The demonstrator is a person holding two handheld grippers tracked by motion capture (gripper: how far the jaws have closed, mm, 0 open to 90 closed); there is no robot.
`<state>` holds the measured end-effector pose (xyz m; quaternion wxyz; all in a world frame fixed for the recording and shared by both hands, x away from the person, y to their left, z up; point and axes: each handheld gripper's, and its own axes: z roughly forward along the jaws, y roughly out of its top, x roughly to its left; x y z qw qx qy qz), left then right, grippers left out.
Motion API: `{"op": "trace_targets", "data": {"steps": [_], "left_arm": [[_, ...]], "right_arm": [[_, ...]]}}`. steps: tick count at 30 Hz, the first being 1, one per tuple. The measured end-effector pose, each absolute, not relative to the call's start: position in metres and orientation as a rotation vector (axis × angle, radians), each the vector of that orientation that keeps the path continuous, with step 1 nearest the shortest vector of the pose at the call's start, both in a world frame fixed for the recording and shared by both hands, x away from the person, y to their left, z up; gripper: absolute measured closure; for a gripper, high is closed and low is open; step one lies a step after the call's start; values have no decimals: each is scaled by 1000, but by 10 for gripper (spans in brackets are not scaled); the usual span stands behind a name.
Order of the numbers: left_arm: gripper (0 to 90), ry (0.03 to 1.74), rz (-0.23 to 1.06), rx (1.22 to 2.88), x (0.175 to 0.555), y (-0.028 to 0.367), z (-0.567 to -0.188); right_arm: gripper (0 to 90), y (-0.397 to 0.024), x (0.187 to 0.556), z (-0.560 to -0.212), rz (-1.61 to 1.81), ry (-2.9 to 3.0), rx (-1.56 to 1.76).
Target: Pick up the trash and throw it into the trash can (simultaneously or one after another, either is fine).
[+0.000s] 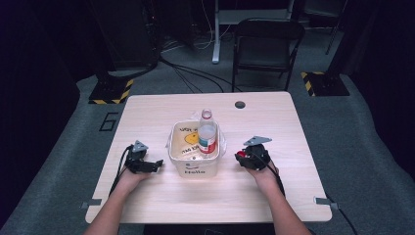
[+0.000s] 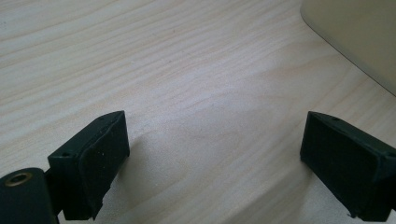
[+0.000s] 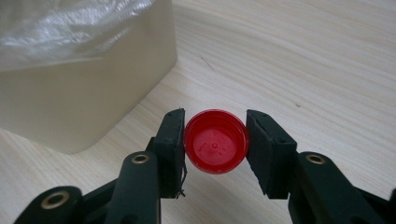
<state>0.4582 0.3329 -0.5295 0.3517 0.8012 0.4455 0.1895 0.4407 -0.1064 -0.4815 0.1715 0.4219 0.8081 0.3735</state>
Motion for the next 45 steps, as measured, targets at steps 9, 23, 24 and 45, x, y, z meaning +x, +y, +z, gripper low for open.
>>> {"op": "trace_targets", "data": {"steps": [9, 23, 24, 45], "left_arm": [[78, 1153, 490, 2074, 458, 333, -529], [78, 1153, 490, 2074, 458, 333, -529], [78, 1154, 490, 2073, 458, 333, -529], [78, 1154, 490, 2073, 458, 333, -529]], "right_arm": [[580, -107, 438, -465, 1092, 2284, 1171], [580, -107, 432, -439, 1149, 2272, 1123], [580, -106, 431, -438, 1151, 2272, 1119], [580, -99, 422, -400, 1240, 2261, 1029]]}}
